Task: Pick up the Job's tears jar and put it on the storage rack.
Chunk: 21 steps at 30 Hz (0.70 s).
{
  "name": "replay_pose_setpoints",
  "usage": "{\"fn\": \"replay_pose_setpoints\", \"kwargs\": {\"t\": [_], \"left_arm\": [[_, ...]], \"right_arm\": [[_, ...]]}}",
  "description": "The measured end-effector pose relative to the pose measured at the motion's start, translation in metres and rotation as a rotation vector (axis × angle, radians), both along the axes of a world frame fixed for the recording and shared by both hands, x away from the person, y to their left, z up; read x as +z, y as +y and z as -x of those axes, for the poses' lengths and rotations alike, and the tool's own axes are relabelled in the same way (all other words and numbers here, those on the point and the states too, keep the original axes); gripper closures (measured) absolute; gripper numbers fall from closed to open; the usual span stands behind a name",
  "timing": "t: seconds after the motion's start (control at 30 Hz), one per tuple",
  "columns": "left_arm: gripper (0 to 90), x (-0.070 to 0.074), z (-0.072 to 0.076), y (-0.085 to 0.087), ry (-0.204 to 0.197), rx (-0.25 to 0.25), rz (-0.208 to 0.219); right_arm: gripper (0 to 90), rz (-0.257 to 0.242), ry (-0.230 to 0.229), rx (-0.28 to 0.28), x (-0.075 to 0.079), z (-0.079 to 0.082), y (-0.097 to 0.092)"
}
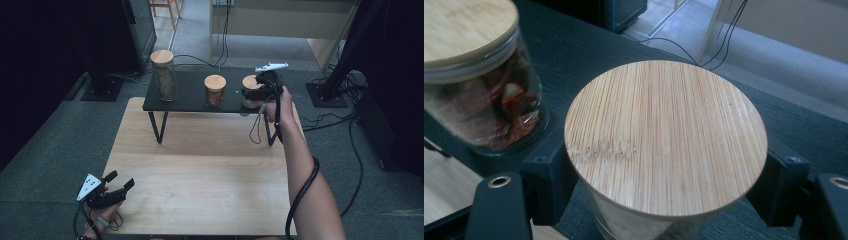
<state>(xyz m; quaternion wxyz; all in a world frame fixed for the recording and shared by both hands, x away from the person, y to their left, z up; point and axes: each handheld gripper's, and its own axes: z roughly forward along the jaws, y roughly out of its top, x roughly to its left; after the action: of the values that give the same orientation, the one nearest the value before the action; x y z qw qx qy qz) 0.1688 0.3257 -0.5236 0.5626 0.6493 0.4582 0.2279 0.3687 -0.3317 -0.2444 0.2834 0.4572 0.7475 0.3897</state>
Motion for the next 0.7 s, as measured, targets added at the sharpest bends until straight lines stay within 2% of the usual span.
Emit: {"fn": "replay_pose_setpoints", "kwargs": {"t": [0.1, 0.3, 0.57, 0.7], "left_arm": [[12.3, 0.0006, -0.0004, -0.0001, 0.002, -0.002, -0.004], [12.3, -0.0001, 0.0004, -0.0005, 0.001, 0.004, 0.003], [12.3, 0.0002, 0.0007, -0.0009, -0.001, 0.005, -0.004], [12.3, 0.0000, 0.0008, -0.0010, -0.001, 0.007, -0.001]], "right_arm": [[25.1, -0.008, -0.015, -0.011, -0.0040, -0.0027, -0.0013], [25.1, -0.008, -0.009, -0.022, -0.0027, -0.0087, 0.0024], [23.9, -0.009, 0.009, -0.014, -0.0042, -0.0070, -0.0057], [10.7, 0.000, 0.022, -0.013, -0.0028, -0.0075, -0.0032]]}}
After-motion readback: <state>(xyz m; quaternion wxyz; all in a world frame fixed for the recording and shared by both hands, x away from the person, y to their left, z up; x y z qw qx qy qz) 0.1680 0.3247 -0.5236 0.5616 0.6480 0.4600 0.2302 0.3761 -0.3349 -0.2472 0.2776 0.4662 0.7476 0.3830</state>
